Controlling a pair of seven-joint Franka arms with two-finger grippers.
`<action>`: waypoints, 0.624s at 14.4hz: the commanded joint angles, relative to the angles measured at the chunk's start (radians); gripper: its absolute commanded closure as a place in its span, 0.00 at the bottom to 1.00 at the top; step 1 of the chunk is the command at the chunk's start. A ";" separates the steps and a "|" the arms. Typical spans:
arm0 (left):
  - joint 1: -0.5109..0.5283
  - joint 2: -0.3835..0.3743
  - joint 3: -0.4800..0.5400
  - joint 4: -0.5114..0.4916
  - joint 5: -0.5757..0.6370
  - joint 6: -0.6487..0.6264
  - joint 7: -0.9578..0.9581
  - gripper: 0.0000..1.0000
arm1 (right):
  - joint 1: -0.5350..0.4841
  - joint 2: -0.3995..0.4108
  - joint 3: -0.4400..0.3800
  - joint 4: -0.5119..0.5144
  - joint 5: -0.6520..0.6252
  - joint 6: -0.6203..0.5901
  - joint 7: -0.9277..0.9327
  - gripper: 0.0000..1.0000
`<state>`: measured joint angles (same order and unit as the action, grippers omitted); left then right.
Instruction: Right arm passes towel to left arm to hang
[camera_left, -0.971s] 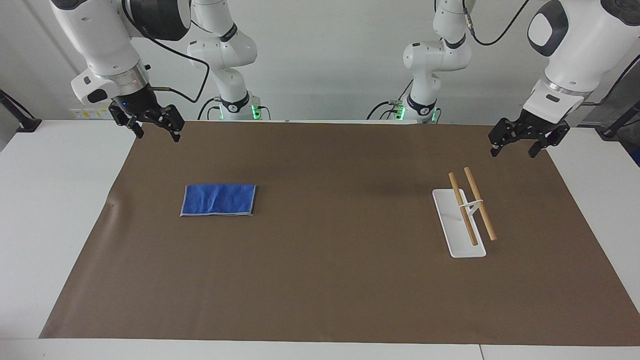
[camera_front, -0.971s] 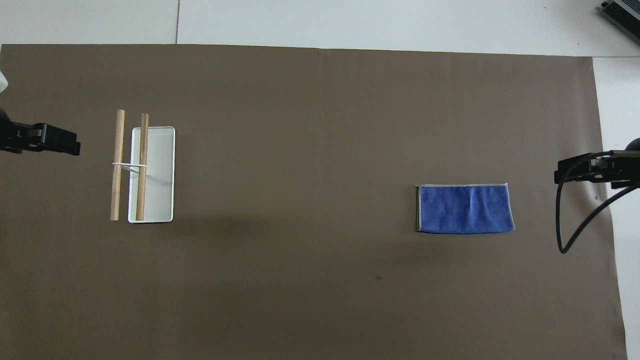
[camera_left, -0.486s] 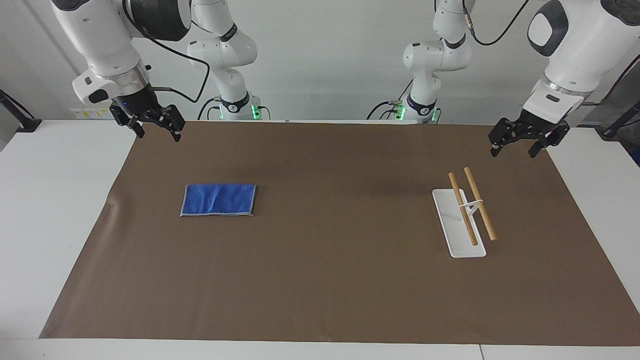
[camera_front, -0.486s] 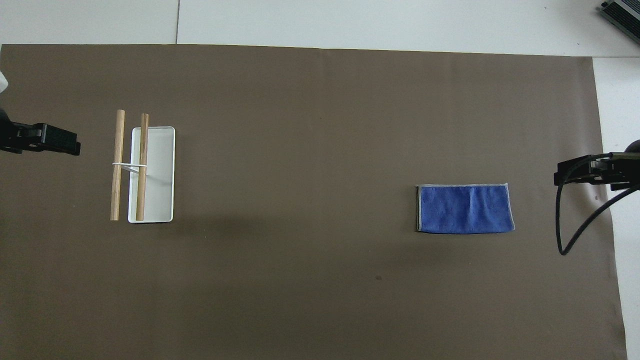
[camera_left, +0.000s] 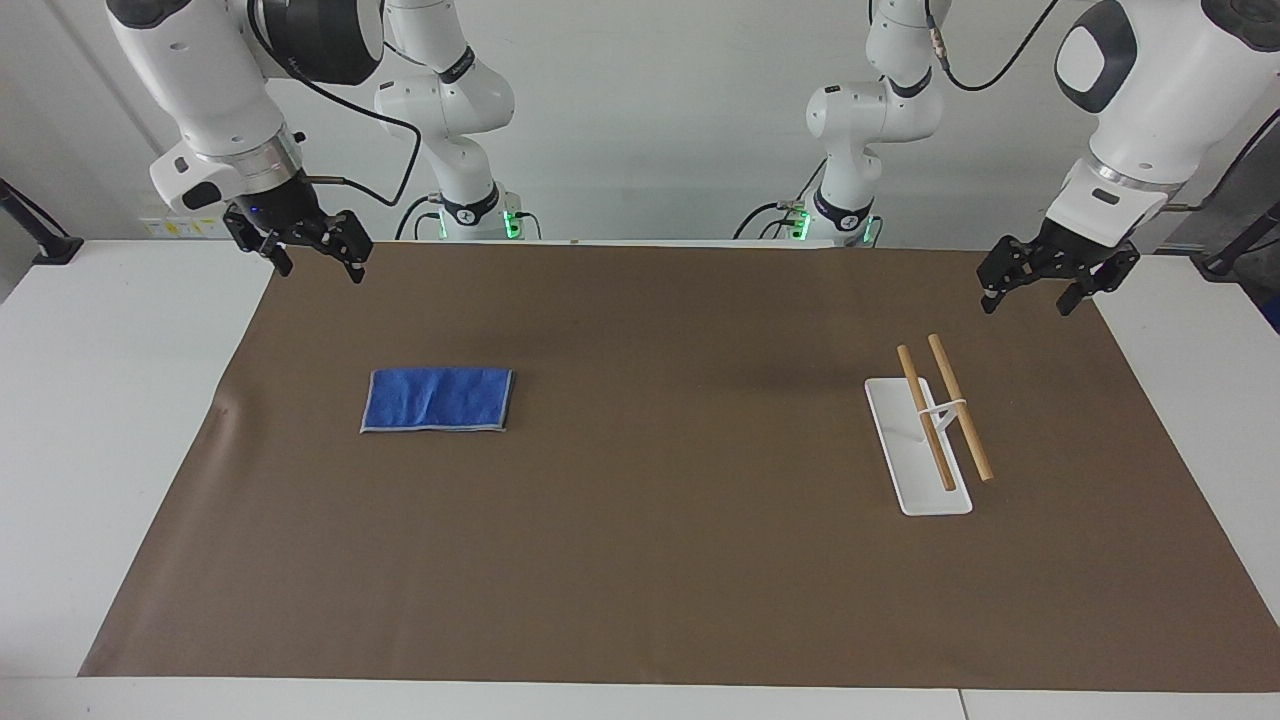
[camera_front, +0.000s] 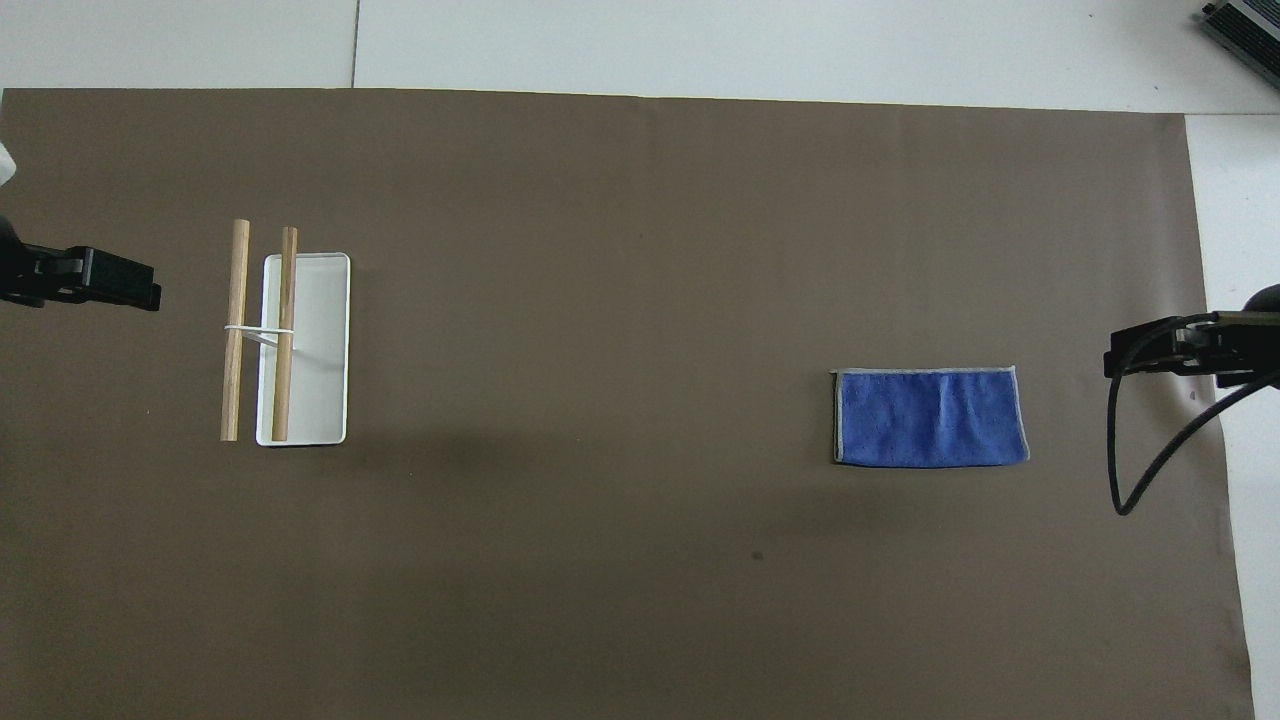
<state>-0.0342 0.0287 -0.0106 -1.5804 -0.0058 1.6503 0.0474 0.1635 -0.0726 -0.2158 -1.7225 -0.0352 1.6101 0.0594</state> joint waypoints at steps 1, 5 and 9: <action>-0.001 -0.009 0.006 0.005 -0.011 -0.021 0.005 0.00 | -0.007 -0.035 0.006 -0.037 0.017 0.011 0.005 0.00; -0.001 -0.009 0.006 0.005 -0.011 -0.021 0.005 0.00 | -0.007 -0.036 0.006 -0.048 0.017 0.014 -0.009 0.00; -0.001 -0.009 0.006 0.005 -0.011 -0.021 0.005 0.00 | -0.004 -0.058 0.007 -0.113 0.018 0.101 -0.041 0.00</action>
<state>-0.0342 0.0287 -0.0105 -1.5804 -0.0058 1.6503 0.0474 0.1637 -0.0864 -0.2157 -1.7563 -0.0352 1.6333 0.0471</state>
